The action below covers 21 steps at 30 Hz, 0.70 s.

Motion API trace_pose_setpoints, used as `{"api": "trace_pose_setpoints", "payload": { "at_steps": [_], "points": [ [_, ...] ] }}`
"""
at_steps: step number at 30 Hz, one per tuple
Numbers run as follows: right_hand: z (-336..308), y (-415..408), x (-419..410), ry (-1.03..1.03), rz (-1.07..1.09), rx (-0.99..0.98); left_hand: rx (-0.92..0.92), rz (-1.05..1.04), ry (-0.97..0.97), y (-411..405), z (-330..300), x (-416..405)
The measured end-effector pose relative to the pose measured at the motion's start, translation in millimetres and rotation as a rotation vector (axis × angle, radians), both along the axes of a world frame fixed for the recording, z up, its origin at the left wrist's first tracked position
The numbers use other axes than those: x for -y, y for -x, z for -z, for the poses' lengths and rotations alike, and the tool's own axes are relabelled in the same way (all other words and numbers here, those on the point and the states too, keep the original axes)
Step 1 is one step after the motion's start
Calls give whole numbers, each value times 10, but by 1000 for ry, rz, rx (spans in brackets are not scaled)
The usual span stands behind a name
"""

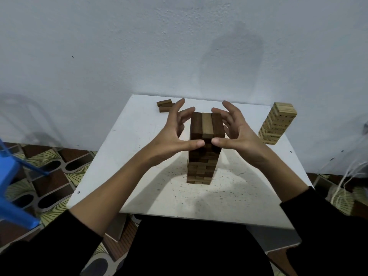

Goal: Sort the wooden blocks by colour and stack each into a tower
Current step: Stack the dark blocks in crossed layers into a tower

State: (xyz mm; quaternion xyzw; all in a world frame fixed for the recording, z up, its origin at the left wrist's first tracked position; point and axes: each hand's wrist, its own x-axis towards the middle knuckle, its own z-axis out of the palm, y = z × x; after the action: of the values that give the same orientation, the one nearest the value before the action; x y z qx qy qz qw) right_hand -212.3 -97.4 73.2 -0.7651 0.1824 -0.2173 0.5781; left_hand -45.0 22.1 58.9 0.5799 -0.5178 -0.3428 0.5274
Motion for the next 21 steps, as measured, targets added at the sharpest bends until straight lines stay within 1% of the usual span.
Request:
{"api": "trace_pose_setpoints", "payload": {
  "at_steps": [3, 8, 21],
  "points": [
    [-25, -18, 75, 85, -18, -37, 40, 2, -8, -46, -32, 25],
    [-49, -52, 105, 141, -28, -55, 63, 5, 15, -61, -83, 64],
    [-34, -51, 106, 138, 6, -49, 87, -12, 36, -40, -99, 70]
  ]
}}
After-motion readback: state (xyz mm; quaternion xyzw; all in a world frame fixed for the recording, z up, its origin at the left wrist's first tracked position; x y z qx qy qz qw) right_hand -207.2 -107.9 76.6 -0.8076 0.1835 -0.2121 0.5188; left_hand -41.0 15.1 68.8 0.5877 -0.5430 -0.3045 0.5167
